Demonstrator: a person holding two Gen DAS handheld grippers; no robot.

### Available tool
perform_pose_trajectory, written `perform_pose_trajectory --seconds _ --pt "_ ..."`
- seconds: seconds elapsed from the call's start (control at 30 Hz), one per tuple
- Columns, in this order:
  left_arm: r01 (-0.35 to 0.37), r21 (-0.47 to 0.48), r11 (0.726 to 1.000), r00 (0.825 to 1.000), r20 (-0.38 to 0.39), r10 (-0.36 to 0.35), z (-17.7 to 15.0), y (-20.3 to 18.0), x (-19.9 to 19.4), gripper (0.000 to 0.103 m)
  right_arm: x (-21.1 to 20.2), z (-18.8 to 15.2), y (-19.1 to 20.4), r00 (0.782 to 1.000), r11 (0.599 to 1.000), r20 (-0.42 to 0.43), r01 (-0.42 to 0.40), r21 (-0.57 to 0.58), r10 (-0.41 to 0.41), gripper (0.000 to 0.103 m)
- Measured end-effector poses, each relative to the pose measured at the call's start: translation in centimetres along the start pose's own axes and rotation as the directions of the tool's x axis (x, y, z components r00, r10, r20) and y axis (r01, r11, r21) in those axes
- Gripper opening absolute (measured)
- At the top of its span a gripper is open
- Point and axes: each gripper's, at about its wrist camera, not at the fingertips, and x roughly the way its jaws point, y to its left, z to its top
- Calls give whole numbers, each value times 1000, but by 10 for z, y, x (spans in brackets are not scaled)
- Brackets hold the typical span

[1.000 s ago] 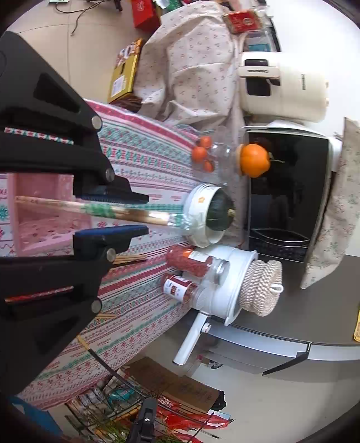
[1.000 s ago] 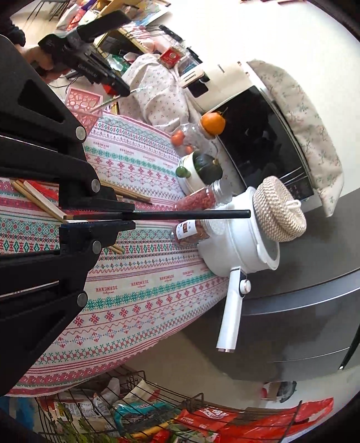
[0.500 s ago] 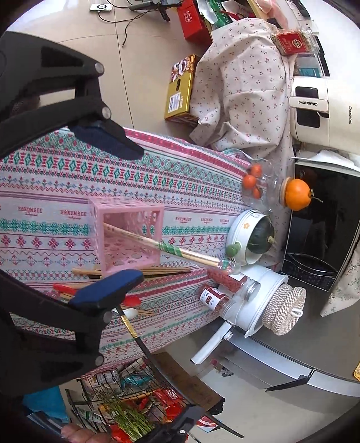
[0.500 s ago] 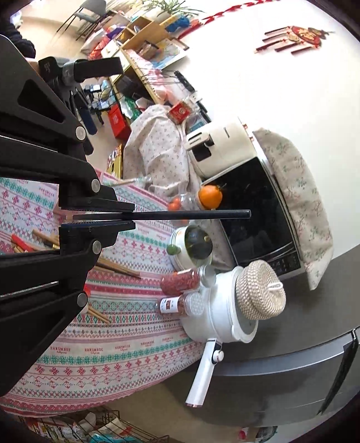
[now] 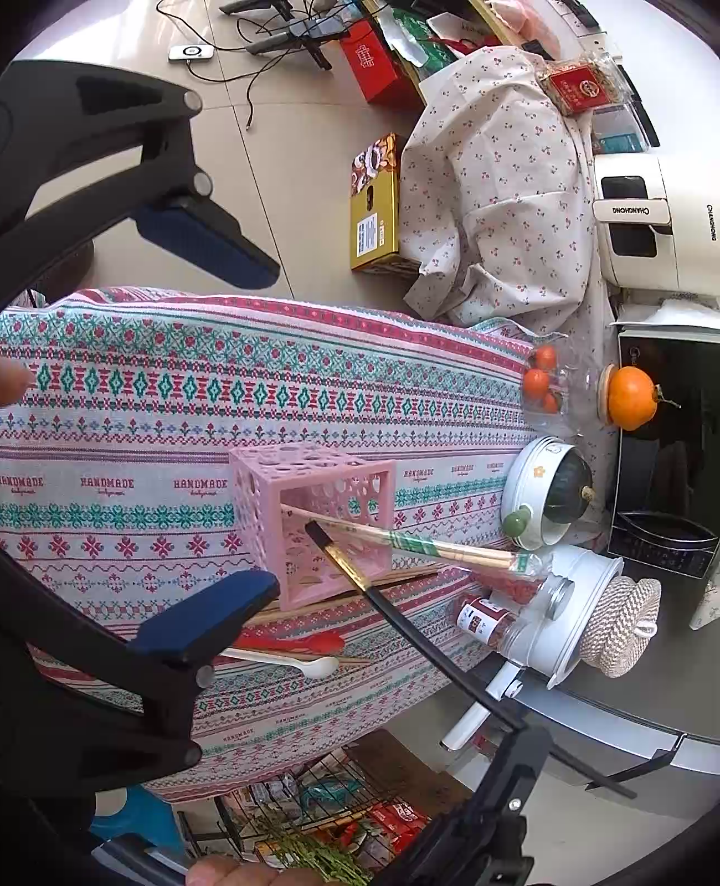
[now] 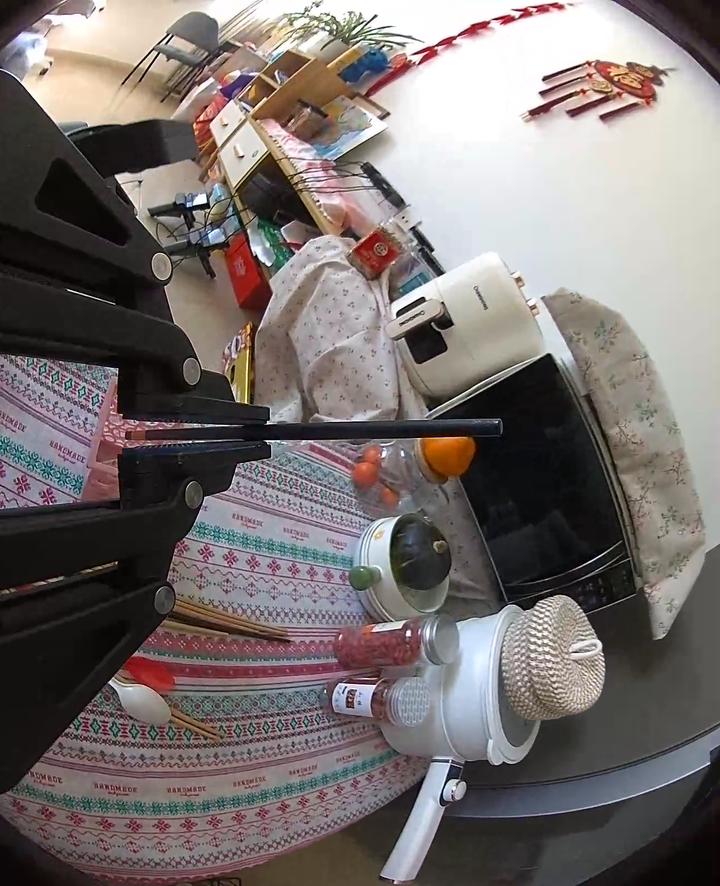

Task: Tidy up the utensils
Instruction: 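Insert the black chopstick into the pink basket and open the right tool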

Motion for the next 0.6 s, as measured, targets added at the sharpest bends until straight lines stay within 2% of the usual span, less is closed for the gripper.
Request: perform_pose_trajectory --seconds 0.2,0.37,0.5,0.53,0.6 --pt "-12 15 1000 1000 -1 12 -1 1 1 102 33 -6 4 998 1000 -66 17 8 -16 5" --pt "-30 28 999 1000 -3 30 -2 1 1 102 39 -6 0 997 999 -74 -22 44 26 9" --pt "-46 50 998 999 4 46 -3 -4 0 102 25 -2 -8 999 998 -46 -23 62 26 43" --pt "-45 53 998 999 4 45 -3 -5 -1 102 20 -1 -10 999 998 -35 -21 62 23 48" --pt "-37 61 997 999 5 37 -3 -10 -2 102 7 1 -17 1000 998 -19 -13 58 14 51"
